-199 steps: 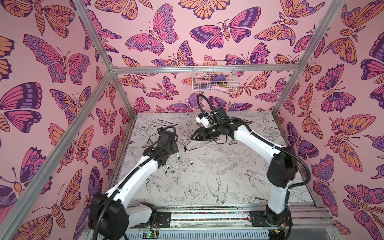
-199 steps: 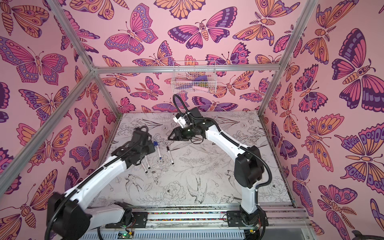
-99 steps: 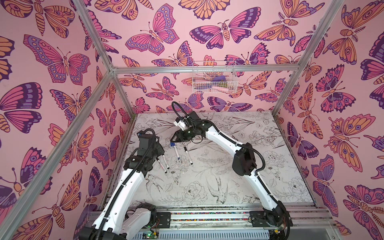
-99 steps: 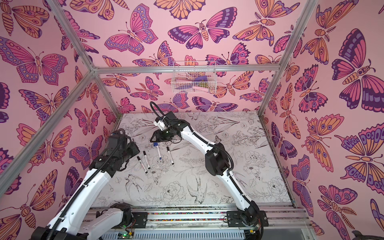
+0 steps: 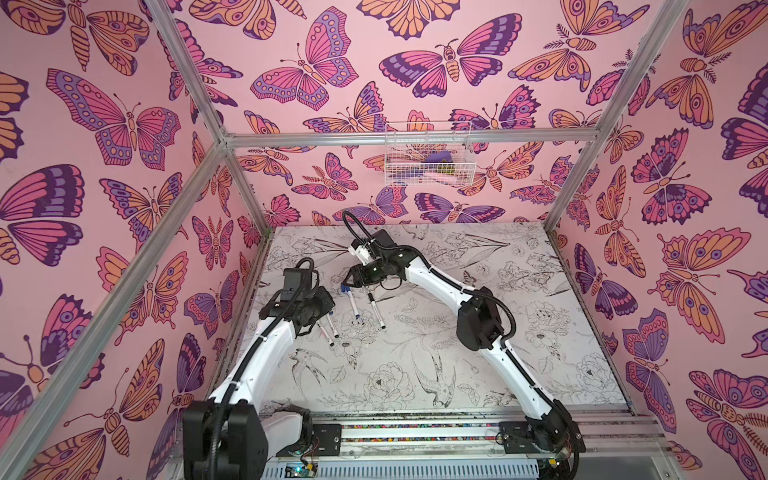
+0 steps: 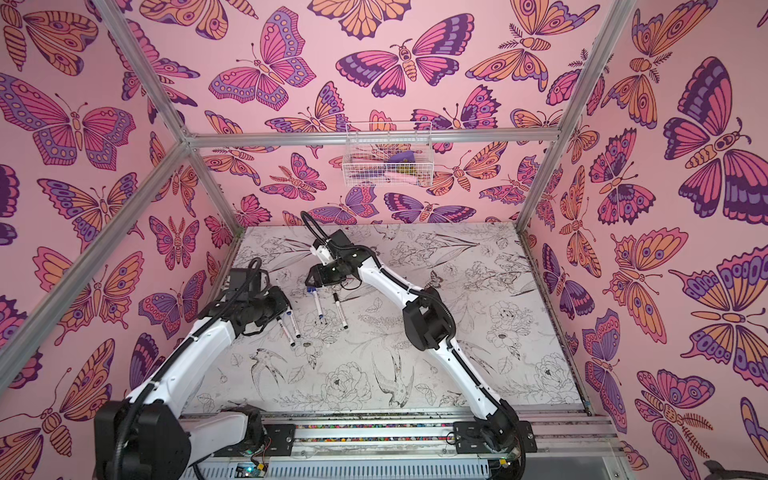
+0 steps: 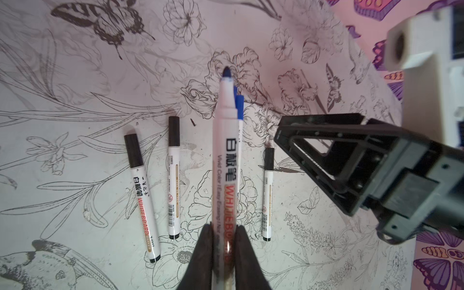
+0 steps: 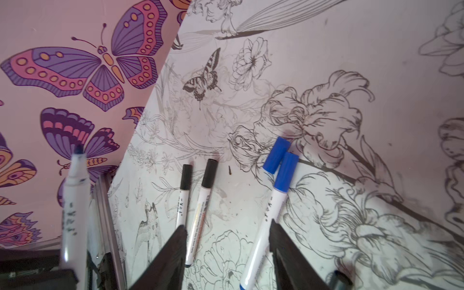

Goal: Insert the pens into the pen caps

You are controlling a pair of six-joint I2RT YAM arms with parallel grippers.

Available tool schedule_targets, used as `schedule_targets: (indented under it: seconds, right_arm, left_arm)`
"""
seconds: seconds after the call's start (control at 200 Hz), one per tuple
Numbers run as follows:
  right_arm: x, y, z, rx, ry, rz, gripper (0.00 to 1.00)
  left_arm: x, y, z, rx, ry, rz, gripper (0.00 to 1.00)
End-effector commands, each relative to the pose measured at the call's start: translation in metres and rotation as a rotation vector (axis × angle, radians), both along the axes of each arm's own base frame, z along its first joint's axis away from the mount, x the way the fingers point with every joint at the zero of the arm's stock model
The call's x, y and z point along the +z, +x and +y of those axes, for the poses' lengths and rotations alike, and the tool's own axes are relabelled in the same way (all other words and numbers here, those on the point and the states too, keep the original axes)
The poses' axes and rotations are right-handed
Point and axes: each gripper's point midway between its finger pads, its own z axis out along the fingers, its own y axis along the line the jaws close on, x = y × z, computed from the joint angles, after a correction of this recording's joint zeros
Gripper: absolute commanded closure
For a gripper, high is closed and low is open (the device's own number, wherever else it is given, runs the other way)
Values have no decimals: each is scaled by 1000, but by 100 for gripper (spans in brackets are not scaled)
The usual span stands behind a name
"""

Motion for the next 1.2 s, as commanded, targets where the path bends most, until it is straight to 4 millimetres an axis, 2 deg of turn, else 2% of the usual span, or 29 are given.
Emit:
schedule_targets:
  seconds: [0.0, 0.145, 0.23, 0.371, 0.551, 0.786, 0.921, 1.076, 1.197]
  right_arm:
    - [45, -4, -20, -2, -30, -111, 46]
    - [72, -13, -40, -7, -18, -152, 46]
    - [82, -19, -54, -19, -26, -153, 46]
    - [94, -26, -73, -47, -25, -152, 46]
    - [107, -34, -86, -64, -6, -153, 46]
    - [105, -35, -103, -93, -30, -152, 46]
    - [100, -34, -111, -106, -23, -137, 46]
    - [96, -28, -121, -137, -8, -124, 46]
    - [96, -23, -129, -157, 9, -116, 47]
  left_arm:
    - [-4, 29, -7, -91, 4, -6, 100]
    - [-38, 49, -2, -116, 51, 89, 100]
    - [-53, 53, -1, -132, 60, 158, 100]
    - [-73, 50, -4, -130, 48, 220, 100]
    - [-93, 40, -13, -144, 5, 293, 100]
    - [-105, -4, -44, -224, -130, 383, 100]
    - [-106, -27, -51, -250, -181, 427, 100]
    - [-105, -35, -55, -298, -190, 445, 100]
    - [-101, -33, -64, -337, -244, 453, 100]
